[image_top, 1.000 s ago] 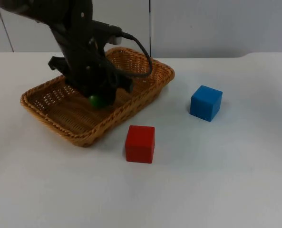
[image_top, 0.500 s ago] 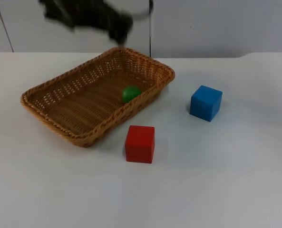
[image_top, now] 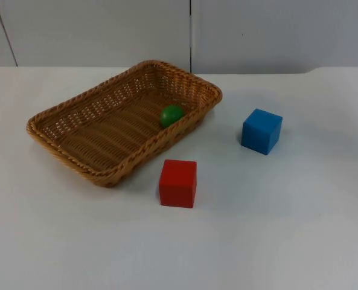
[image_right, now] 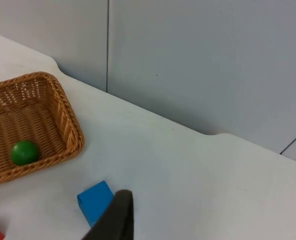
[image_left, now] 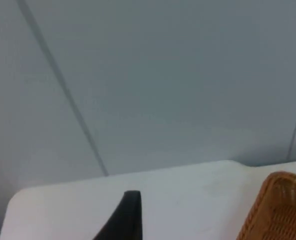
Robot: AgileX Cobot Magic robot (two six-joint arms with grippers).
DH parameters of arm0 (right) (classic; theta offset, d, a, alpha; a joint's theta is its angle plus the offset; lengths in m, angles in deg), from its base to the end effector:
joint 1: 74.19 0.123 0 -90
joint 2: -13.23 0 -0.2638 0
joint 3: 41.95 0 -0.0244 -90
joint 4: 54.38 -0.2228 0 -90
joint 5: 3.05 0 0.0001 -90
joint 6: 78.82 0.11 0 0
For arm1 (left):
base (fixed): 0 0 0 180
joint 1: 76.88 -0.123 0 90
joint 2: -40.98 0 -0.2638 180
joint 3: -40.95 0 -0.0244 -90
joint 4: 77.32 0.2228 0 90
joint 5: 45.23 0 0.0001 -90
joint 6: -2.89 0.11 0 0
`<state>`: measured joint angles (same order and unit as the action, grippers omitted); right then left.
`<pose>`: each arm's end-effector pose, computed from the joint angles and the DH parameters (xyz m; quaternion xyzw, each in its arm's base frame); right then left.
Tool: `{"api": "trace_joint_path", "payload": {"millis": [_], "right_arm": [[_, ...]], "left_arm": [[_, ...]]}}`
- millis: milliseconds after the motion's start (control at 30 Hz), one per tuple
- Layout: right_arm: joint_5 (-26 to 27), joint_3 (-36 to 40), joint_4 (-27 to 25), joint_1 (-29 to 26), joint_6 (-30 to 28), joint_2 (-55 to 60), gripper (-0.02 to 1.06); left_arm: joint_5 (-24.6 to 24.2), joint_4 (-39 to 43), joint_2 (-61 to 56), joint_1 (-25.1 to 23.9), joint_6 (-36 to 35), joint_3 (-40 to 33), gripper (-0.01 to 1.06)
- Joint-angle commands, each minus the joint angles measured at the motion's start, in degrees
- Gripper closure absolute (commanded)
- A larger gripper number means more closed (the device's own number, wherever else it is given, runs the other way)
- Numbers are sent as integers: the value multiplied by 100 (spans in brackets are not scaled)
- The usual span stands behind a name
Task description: Place all geometric objects except the red cube into the basket.
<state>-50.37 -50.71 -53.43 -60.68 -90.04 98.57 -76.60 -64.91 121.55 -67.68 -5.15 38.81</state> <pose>0.2734 0.0643 0.3999 -0.1910 0.8616 0.0014 0.4703 0.2733 -0.0318 0.3921 0.0553 0.8336 0.0153 0.5494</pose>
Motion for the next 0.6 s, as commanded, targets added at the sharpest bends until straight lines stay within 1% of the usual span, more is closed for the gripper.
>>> {"api": "trace_joint_path", "payload": {"millis": [0, 33, 100, 133, 200, 267, 300, 333, 400, 433, 467, 500, 567], "right_arm": [[-36, 48, 15, -25, -21, -52, 1], [53, 137, 15, -25, -21, -41, 1], [271, 348, 15, -25, -21, 56, 1], [271, 348, 15, -25, -21, 56, 1], [572, 597, -11, -25, -21, 362, 1], [725, 685, -274, -25, -175, 863, 1], [816, 709, -532, -25, -472, 1106, 1], [816, 709, -532, -25, -472, 1106, 1], [930, 709, -963, -25, -1185, 1677, 1], [965, 709, -1189, -25, -1703, 2039, 1], [974, 709, -1328, -25, -2120, 2290, 1], [974, 709, -1328, -25, -2120, 2290, 1], [942, 709, -1545, -25, -2995, 2835, 1]], "left_arm": [[-42, -108, -367, -132, -142, -381, 0], [-33, -108, -740, -264, -234, -643, 0], [-30, -84, -1060, -433, -248, -889, 0], [-30, -84, -1060, -433, -248, -889, 0], [-168, -30, -1216, -562, -248, -957, 0], [-401, 6, -1225, -665, -248, -957, 0], [-467, 19, -1215, -666, -248, -957, 0], [-467, 19, -1215, -666, -248, -957, 0], [-534, 35, -1205, -666, -248, -957, 0], [-534, 35, -1205, -666, -248, -957, 0], [-534, 48, -1205, -666, -248, -957, 0], [-534, 48, -1205, -666, -248, -957, 0], [-557, 75, -1205, -666, -248, -957, 0]]}}
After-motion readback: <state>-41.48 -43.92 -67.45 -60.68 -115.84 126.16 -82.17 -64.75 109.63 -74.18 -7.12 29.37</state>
